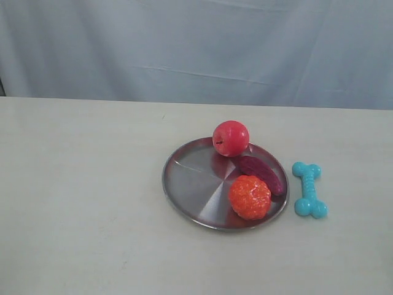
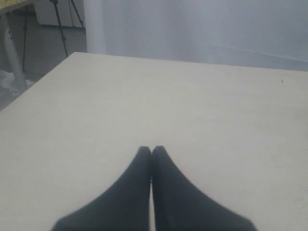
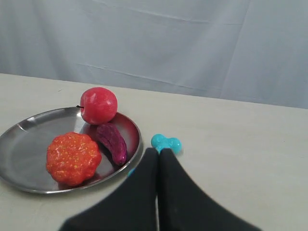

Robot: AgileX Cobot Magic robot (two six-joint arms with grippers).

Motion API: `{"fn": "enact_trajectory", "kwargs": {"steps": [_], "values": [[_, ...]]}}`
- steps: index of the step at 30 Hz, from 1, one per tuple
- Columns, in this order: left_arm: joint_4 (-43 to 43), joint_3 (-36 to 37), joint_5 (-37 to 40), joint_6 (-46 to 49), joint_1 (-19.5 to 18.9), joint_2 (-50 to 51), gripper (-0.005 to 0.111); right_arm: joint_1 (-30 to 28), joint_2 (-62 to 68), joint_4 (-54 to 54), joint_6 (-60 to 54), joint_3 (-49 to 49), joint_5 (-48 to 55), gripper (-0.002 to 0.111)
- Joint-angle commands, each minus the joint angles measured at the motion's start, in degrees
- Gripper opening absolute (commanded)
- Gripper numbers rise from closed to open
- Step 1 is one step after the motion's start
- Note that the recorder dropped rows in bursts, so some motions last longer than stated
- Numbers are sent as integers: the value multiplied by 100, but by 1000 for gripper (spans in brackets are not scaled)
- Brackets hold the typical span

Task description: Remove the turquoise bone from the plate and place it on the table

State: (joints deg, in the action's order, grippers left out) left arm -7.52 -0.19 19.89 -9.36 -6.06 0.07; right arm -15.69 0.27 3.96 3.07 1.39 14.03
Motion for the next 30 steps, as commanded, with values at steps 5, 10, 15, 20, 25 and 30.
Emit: {"fn": "enact_trajectory", "kwargs": {"steps": [5,10,15,20,25,30], "values": [[-2,19,-6,-9,28,-7,0,-42,-27,64,-39,-17,1,-1],[-2,19,-6,-9,28,-7,0,-42,-27,64,-59,-17,356,-1],[-2,19,-6,-9,28,-7,0,-42,-27,53,-59,-73,745,-1],[-2,19,-6,-9,28,-7,0,-42,-27,41,-59,-85,731,-1],[-2,19,-6,-9,28,-7,0,-42,-27,41,-59,-85,731,-1],[-2,19,-6,-9,28,-7,0,-42,-27,41,-59,-139,587,-1]]}}
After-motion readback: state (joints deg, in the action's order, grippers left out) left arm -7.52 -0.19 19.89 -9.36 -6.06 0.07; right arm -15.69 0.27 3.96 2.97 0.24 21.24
